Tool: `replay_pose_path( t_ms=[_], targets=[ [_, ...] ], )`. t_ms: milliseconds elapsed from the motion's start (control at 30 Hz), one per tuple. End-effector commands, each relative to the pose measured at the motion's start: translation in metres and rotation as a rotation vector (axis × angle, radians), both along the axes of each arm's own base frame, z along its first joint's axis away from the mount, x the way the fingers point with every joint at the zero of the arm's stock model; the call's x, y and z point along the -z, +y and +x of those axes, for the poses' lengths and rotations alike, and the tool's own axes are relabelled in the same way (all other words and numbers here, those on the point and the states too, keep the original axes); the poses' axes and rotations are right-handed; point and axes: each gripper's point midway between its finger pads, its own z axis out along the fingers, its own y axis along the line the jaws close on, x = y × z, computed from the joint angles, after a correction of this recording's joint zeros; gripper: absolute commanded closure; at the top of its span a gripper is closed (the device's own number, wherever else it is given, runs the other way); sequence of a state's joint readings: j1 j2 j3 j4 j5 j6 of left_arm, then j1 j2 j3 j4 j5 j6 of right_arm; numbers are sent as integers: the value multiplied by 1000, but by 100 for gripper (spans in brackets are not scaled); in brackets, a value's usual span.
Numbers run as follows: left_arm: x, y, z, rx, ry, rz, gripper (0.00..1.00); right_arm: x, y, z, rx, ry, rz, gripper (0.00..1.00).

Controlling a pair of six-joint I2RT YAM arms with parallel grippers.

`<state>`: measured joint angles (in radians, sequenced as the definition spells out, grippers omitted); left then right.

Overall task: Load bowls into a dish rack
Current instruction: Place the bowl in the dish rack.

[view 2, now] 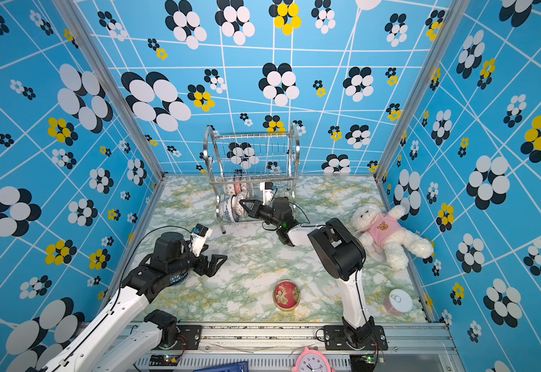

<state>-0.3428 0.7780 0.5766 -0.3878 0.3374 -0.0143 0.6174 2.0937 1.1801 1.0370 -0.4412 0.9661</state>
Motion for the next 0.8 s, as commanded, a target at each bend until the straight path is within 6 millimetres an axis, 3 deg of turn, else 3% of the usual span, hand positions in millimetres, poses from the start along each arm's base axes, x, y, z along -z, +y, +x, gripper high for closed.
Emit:
replay_pose_path(
  t_ms=[0,767],
  targets=[
    [0,-5,0,22,-6,-10,1,-33,3,1,-32,-89,77,100],
    [0,-6,-1,25,-7,-7,1,-15,16,0,-123,-15,79,100]
  ],
)
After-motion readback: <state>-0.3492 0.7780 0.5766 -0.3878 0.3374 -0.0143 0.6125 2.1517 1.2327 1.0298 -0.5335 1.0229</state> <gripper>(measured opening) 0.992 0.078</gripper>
